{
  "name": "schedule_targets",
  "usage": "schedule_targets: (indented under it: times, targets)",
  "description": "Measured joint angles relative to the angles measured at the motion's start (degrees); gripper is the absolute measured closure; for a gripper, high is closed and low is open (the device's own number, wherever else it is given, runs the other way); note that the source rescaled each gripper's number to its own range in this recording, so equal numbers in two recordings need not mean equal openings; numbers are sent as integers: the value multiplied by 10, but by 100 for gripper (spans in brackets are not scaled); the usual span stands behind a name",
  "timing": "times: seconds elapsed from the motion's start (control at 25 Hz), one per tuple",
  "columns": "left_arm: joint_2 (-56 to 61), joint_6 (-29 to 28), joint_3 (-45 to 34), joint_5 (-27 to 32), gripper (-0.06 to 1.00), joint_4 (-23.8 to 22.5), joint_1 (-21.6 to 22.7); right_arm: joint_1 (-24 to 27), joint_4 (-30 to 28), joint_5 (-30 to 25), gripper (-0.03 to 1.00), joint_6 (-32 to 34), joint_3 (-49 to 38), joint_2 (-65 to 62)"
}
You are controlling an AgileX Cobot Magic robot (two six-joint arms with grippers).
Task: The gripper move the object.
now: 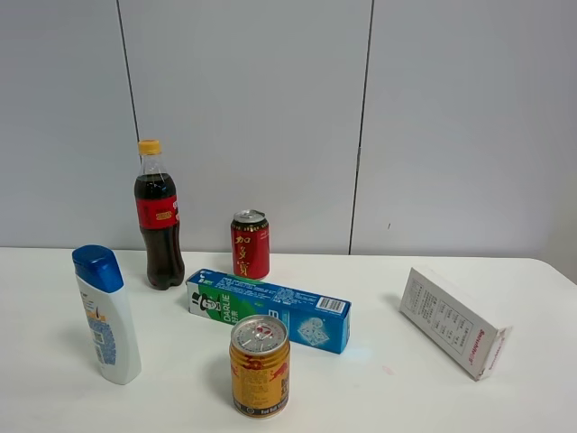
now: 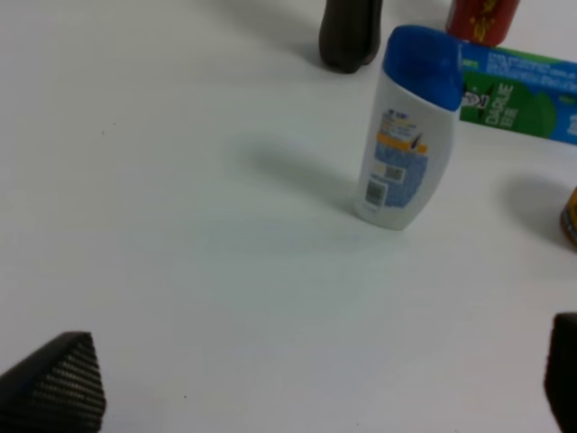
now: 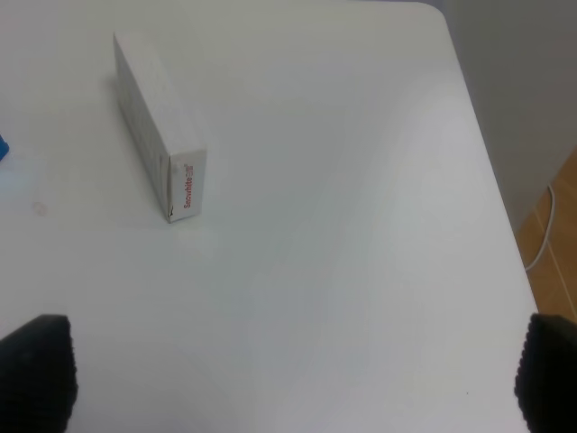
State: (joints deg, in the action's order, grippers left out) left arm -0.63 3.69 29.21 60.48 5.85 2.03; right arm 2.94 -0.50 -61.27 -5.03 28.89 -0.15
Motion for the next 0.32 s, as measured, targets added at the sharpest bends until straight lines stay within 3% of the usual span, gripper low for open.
schedule_targets:
  times: [0.32]
  targets:
    - [0, 0, 0, 0, -6, 0, 0, 0, 0, 0, -3, 0, 0, 0]
